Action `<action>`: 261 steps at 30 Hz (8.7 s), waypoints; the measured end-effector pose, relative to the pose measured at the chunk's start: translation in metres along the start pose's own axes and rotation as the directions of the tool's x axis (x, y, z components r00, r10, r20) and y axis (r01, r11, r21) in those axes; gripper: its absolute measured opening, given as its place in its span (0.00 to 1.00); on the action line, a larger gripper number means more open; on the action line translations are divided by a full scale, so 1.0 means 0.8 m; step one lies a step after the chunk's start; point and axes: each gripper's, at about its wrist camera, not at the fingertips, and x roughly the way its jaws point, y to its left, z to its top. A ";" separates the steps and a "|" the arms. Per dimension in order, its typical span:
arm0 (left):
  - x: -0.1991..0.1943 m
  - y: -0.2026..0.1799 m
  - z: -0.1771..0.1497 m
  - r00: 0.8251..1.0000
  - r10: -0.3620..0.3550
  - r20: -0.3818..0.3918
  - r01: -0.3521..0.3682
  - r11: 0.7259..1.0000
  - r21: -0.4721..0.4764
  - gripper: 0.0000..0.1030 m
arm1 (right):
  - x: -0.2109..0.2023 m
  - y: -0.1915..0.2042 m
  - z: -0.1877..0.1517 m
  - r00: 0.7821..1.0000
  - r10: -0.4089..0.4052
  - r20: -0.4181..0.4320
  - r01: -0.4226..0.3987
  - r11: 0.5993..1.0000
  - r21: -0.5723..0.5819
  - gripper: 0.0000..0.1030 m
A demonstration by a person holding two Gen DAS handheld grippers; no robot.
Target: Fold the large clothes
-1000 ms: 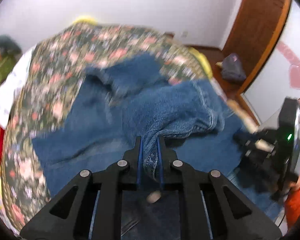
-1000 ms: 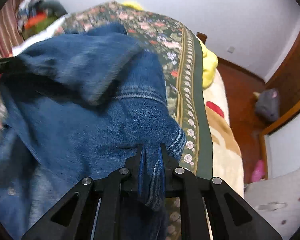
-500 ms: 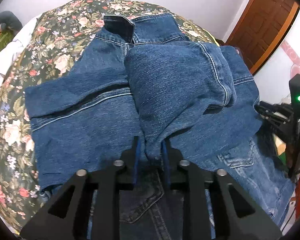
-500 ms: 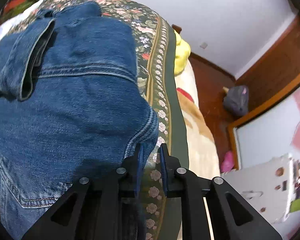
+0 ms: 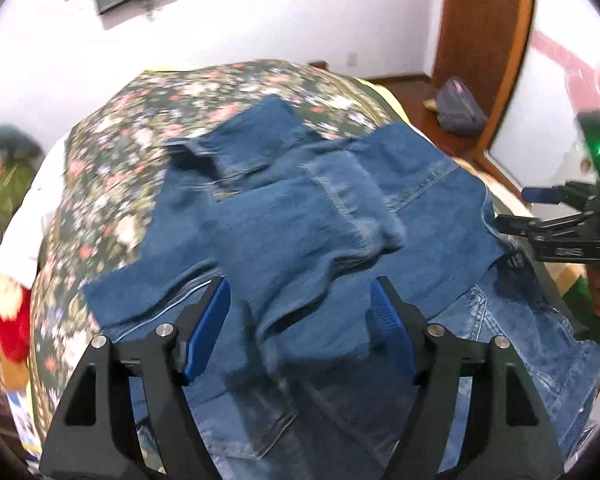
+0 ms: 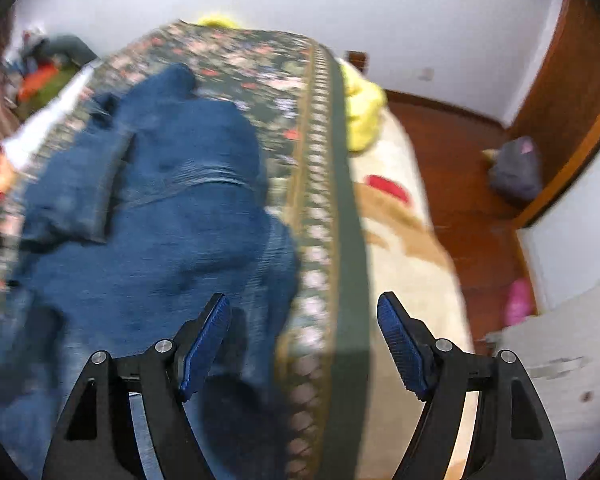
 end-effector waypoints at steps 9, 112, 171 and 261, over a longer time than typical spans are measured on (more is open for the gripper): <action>0.092 -0.061 0.021 0.992 0.066 -0.109 -0.055 0.993 0.102 0.67 | 0.000 0.014 -0.011 1.000 0.000 -0.018 -0.001 0.999 -0.055 0.73; -0.013 0.145 -0.279 0.949 -0.099 -0.300 -0.052 0.888 -0.458 0.76 | -0.004 0.022 -0.135 0.959 0.156 -0.237 -0.136 0.986 0.099 1.00; -0.020 0.327 0.005 0.987 0.073 0.142 0.043 0.734 -0.677 0.17 | 0.011 0.084 0.238 0.967 0.082 0.243 -0.110 0.988 0.107 0.14; 0.093 0.210 -0.080 0.979 0.107 -0.174 -0.151 0.953 -0.264 0.92 | 0.060 0.139 0.108 0.930 -0.310 0.196 0.365 0.838 -0.405 1.00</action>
